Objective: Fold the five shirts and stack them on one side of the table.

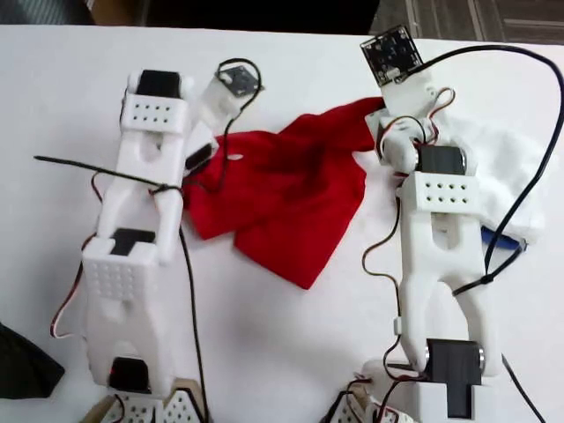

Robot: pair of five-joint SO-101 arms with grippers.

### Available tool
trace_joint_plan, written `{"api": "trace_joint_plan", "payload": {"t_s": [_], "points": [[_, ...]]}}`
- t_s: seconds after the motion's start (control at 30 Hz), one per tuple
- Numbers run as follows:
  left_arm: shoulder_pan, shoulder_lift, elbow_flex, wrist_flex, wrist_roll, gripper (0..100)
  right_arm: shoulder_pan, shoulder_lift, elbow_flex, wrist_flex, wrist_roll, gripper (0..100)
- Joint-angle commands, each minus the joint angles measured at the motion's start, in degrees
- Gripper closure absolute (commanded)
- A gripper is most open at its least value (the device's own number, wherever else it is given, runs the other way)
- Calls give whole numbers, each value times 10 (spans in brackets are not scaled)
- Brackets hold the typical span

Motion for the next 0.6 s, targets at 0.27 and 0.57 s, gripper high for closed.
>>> {"api": "trace_joint_plan", "payload": {"t_s": [0.27,0.57], "points": [[8,-76,26,11,8,893,-1,-39,-32,2,3,977],[4,-20,36,0,8,906,0,-40,-32,2,3,977]]}}
